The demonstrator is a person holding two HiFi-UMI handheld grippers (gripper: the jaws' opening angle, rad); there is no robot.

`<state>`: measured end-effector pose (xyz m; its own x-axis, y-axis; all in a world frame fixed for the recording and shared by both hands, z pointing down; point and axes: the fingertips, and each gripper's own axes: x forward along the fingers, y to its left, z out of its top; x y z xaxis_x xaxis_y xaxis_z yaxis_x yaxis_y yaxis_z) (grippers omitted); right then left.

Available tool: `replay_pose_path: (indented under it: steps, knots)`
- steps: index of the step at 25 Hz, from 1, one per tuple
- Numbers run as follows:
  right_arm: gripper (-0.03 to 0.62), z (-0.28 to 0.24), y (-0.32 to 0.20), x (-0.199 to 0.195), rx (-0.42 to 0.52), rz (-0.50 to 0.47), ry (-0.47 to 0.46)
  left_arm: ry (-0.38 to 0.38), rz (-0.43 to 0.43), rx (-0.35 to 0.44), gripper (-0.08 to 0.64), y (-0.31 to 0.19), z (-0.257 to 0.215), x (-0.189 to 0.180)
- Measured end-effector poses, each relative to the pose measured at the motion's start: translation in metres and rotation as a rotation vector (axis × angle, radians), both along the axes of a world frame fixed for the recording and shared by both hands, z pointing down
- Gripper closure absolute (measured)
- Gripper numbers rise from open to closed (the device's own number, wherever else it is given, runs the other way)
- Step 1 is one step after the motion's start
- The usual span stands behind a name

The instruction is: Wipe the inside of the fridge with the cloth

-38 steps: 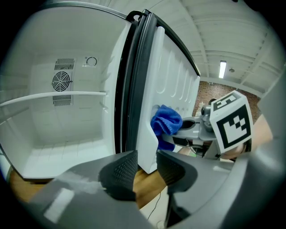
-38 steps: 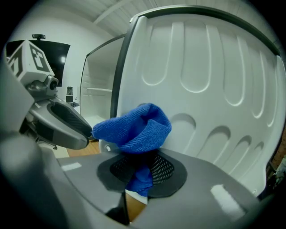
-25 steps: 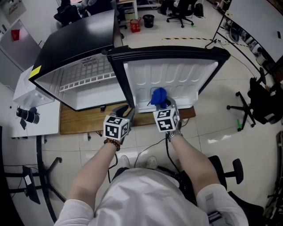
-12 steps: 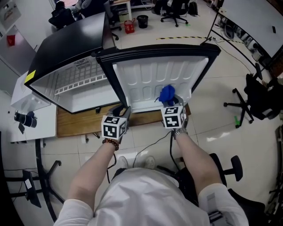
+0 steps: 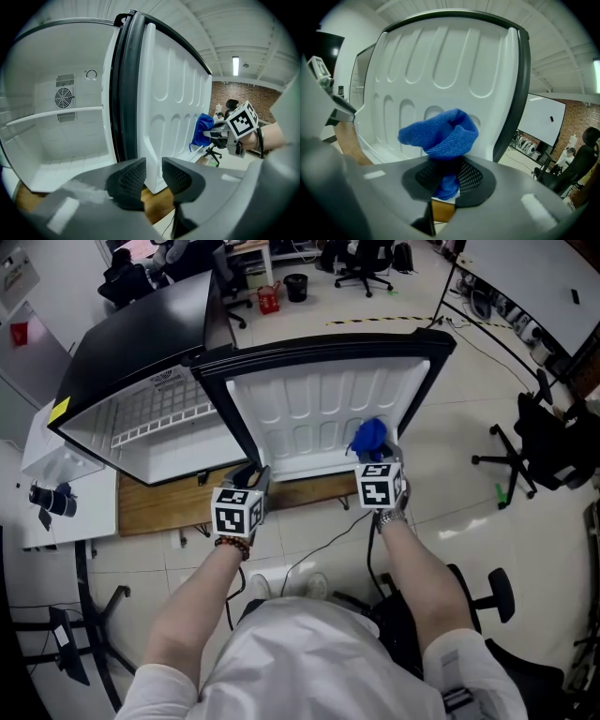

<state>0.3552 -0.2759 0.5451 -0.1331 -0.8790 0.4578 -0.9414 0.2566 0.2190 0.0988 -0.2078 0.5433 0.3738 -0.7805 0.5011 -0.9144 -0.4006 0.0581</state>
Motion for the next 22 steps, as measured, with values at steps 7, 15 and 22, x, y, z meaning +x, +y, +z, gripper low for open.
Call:
replay_pose_path:
  steps: [7, 15, 22]
  knots:
    - [0.526, -0.002, 0.001, 0.023, -0.002, 0.058, 0.004, 0.000, -0.002, -0.002, 0.457, 0.000, 0.000, 0.003]
    - [0.526, -0.030, 0.019, 0.011, 0.058, 0.016, -0.057, 0.009, -0.006, -0.007, 0.457, -0.002, -0.001, 0.000]
    - [0.526, -0.054, 0.054, -0.023, 0.082, -0.077, -0.117, 0.016, 0.001, -0.019, 0.459, -0.002, 0.002, 0.001]
